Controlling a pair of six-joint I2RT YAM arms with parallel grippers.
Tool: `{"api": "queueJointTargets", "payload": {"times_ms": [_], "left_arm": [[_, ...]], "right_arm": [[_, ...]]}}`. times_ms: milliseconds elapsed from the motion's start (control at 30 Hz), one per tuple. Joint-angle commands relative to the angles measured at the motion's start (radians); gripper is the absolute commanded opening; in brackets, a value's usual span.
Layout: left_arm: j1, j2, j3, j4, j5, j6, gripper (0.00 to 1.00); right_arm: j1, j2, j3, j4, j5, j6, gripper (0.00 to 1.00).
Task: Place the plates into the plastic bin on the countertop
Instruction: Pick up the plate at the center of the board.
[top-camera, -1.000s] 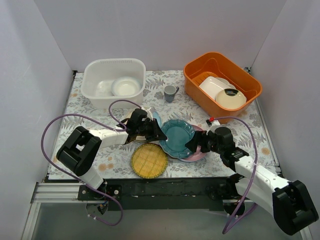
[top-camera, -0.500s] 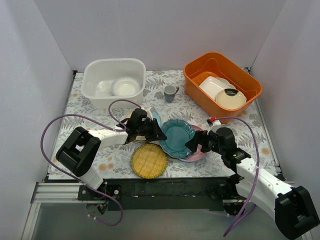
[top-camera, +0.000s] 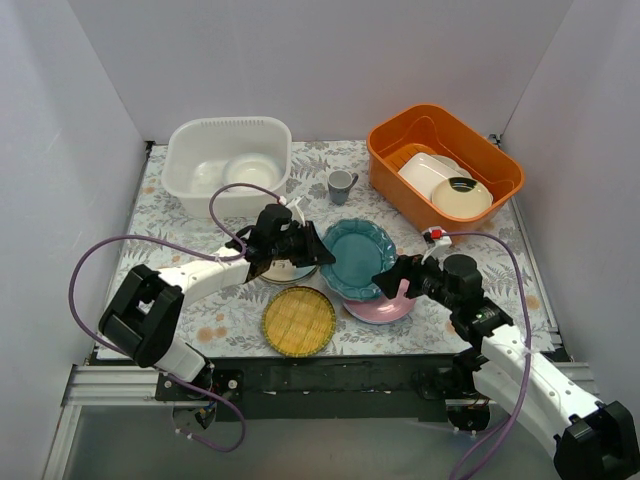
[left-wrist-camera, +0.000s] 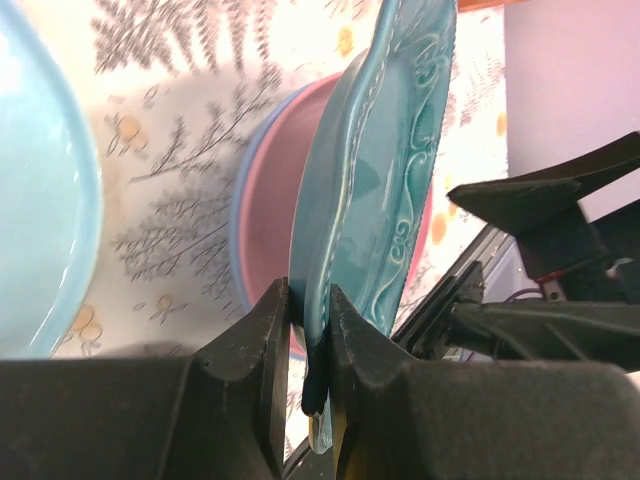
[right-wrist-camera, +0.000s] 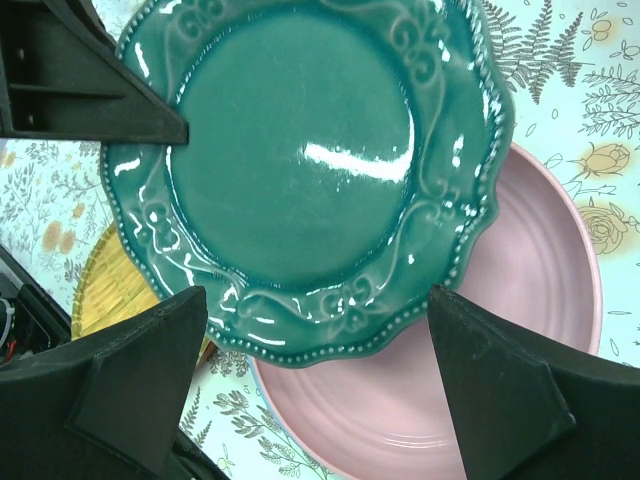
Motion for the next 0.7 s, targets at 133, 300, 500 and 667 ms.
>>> {"api": "queueJointTargets", "payload": {"times_ms": [133, 300, 500, 667], "left_arm": [[0.033, -0.107, 0.132, 0.037, 0.01, 0.02, 0.0], [0.05, -0.116, 0.158, 0.034, 0.022, 0.026, 0.0], [0.065, -0.075, 0.202, 0.017, 0.036, 0.032, 0.0], [0.126, -0.075, 0.233, 0.003, 0.041, 0.021, 0.0]], "right_arm": [[0.003, -0.035, 0.044, 0.01, -0.006, -0.002, 0.98], [0.003, -0.05, 0.044, 0.022, -0.026, 0.008, 0.98], [0.003, -0.078, 0.048, -0.01, -0.02, 0.006, 0.98], [0.003, -0.082, 0.047, -0.012, -0.028, 0.003, 0.98]]}}
